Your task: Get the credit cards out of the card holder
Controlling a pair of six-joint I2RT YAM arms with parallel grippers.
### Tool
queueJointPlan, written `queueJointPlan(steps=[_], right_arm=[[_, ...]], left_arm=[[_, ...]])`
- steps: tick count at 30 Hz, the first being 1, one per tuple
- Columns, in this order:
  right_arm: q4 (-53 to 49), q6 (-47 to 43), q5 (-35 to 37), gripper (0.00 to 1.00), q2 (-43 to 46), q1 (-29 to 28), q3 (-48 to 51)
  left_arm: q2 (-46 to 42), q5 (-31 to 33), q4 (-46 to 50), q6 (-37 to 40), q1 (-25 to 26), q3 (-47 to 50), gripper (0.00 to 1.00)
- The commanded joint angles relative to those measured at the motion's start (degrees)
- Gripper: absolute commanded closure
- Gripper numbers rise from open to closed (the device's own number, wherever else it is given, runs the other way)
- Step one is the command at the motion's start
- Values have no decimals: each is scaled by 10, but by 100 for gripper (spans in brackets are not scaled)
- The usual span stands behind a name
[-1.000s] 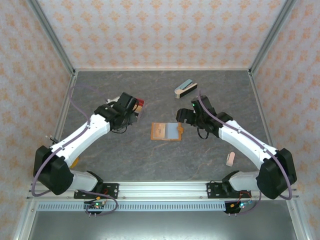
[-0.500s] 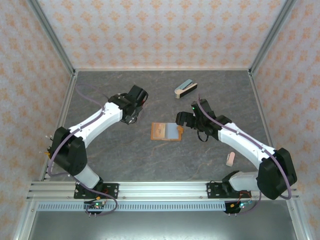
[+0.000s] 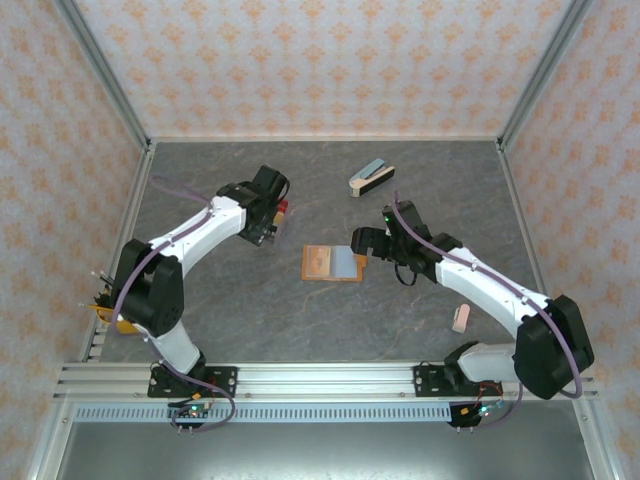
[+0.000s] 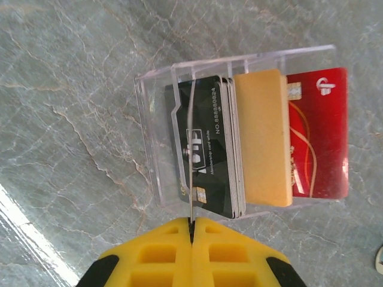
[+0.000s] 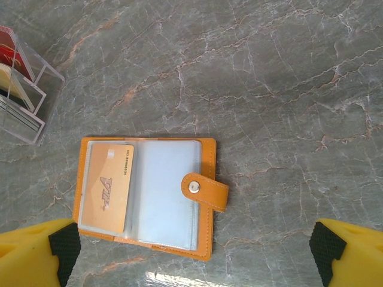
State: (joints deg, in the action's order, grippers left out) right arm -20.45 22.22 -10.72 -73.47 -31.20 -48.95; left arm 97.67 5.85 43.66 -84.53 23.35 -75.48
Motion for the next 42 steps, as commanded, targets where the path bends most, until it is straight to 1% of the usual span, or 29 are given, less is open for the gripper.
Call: queueJointPlan(steps=[1,6,12,13,14,16,18,23,27,28,29,30,31,34,38,40,41,42], right_arm=[[14,-11,1,0,0,-2,5],[12,-11,-1,0,-7,-3,3],[10,-12,-3,0,-17,-2,1],[10,-12,-4,0,-19,-2,0],[10,-12,-6,0,-19,-3,-1],[9,-13,-8,0,-22,-2,-2],[9,-13,-8,0,-23,-2,-2],[2,-17,-5,0,-29,-3,-8],[-2,-19,-6,0,-37,-2,-14],[-3,-22,-8,0,-41,-3,-16],[-4,-24,-12,0,-44,-3,-18],[-4,-26,-17,1,-49,-3,-21],[-4,-30,-19,2,-54,-4,-24],[-14,-38,-9,3,-73,-21,-43],[-40,-44,2,8,-121,-51,-91],[-45,-38,-15,12,-148,-63,-115],[-45,-31,-31,15,-162,-66,-127],[-43,-22,-48,17,-176,-69,-137]], left_arm=[[12,-9,-10,-15,-5,-18,100],[25,4,2,-7,-11,-29,100],[33,-12,-16,0,-15,-23,100],[36,-13,-11,5,-15,-30,98],[38,-13,-9,11,-15,-33,94],[40,-13,-16,27,-15,-39,80],[43,-13,-14,43,-15,-47,73],[38,-8,-7,86,-14,-62,68],[12,-10,-14,139,-16,-60,66],[0,-9,-16,157,-16,-58,64],[-10,-10,-18,176,-16,-54,54],[-22,-13,-21,199,-16,-48,40],[-36,-14,-20,222,-16,-43,34],[-76,-6,-13,269,-16,-16,22],[-134,3,-16,308,-16,40,10],[-163,5,-22,326,-16,70,3],[-178,7,-23,336,-16,84,0],[-194,11,-24,346,-16,97,0]])
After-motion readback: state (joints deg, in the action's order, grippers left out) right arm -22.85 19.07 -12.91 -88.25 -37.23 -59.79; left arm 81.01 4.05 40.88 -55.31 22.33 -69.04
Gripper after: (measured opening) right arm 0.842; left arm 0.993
